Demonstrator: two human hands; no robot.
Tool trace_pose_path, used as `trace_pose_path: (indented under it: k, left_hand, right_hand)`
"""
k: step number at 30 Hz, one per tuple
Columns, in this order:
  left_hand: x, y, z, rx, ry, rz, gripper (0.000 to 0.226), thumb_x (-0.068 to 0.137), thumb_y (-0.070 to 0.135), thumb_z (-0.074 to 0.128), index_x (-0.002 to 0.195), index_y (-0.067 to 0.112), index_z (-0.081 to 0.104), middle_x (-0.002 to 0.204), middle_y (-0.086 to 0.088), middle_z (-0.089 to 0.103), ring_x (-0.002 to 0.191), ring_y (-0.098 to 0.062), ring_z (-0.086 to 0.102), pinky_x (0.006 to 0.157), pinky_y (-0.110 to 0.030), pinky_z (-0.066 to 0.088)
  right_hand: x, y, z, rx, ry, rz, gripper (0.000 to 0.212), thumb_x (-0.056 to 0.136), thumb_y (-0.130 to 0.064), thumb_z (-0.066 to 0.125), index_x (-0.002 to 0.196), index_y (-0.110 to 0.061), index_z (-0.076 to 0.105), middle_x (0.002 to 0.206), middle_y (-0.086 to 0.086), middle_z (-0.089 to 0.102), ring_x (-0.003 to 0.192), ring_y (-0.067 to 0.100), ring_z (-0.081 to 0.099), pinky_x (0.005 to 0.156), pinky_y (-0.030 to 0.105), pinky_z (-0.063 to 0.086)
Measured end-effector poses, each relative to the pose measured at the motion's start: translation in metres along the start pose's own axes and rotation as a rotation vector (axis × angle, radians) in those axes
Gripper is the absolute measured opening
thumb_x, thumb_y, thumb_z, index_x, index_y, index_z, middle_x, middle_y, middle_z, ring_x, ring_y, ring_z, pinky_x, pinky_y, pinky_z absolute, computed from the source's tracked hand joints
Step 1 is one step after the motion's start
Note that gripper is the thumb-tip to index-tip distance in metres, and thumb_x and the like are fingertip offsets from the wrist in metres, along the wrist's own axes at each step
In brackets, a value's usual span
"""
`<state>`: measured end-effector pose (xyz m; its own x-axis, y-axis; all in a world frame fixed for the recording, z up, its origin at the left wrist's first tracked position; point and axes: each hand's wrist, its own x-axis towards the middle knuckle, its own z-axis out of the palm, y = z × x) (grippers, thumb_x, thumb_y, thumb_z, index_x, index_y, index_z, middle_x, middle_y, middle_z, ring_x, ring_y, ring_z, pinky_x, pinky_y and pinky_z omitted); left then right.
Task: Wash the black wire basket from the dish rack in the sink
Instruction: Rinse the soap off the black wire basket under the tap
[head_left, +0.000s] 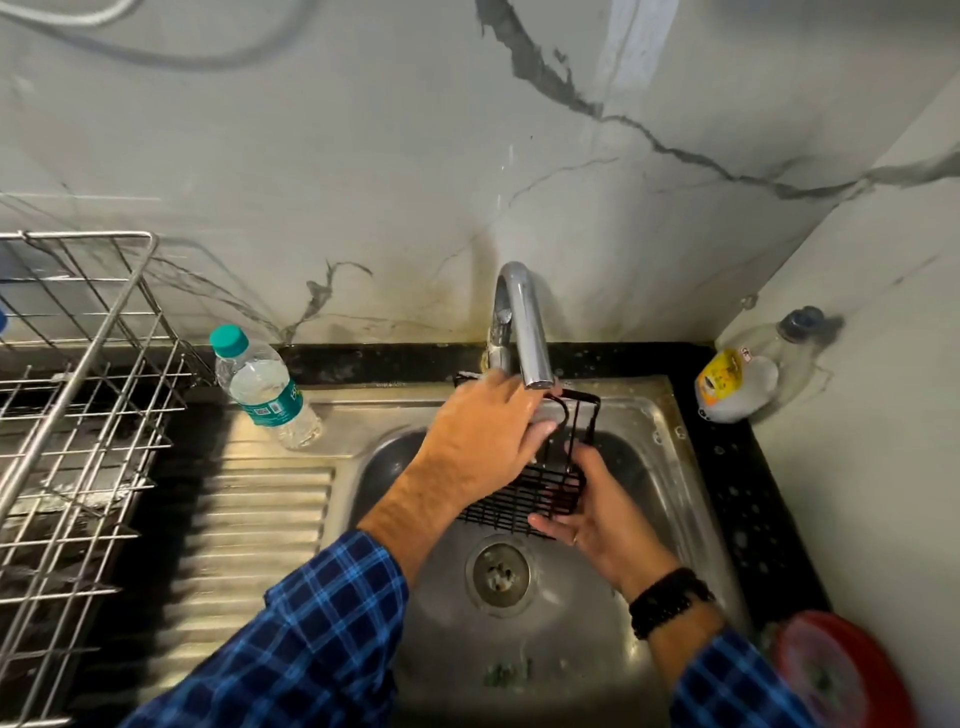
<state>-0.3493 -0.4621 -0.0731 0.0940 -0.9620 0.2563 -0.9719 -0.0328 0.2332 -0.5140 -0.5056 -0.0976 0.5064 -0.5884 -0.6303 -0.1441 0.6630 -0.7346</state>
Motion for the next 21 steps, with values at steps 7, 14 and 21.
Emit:
trace_pose_path:
  k: [7, 14, 21]
  left_hand:
    - [0.002, -0.011, -0.006, 0.04, -0.079, -0.055, 0.043, 0.104, 0.048, 0.032, 0.129, 0.028, 0.062, 0.118, 0.005, 0.065, 0.109, -0.019, 0.059, 0.097, -0.039, 0.049]
    - [0.011, -0.034, -0.021, 0.0, -0.247, -0.092, 0.051, 0.104, 0.059, 0.022, 0.085, 0.026, 0.057, 0.065, 0.011, 0.052, 0.058, -0.004, 0.053, 0.062, -0.023, 0.041]
    - [-0.023, -0.057, 0.0, -0.985, -0.146, -0.442, 0.066, 0.107, 0.049, 0.031, 0.083, -0.001, 0.066, 0.078, -0.007, 0.07, 0.08, -0.015, 0.067, 0.087, -0.026, 0.048]
  right_hand:
    - [-0.009, 0.013, 0.008, 0.006, -0.057, 0.024, 0.035, 0.103, -0.034, 0.048, 0.114, -0.007, 0.068, 0.115, 0.013, 0.074, 0.108, 0.023, 0.071, 0.094, 0.041, 0.057]
    - [-0.005, 0.014, -0.002, 0.095, -0.022, -0.012, 0.015, 0.1, -0.015, 0.056, 0.096, -0.002, 0.06, 0.106, 0.016, 0.066, 0.11, 0.033, 0.067, 0.092, 0.044, 0.059]
    - [-0.001, 0.007, -0.023, 0.273, 0.051, -0.059, 0.011, 0.097, -0.014, 0.053, 0.087, -0.007, 0.054, 0.108, 0.02, 0.052, 0.107, 0.035, 0.056, 0.093, 0.051, 0.056]
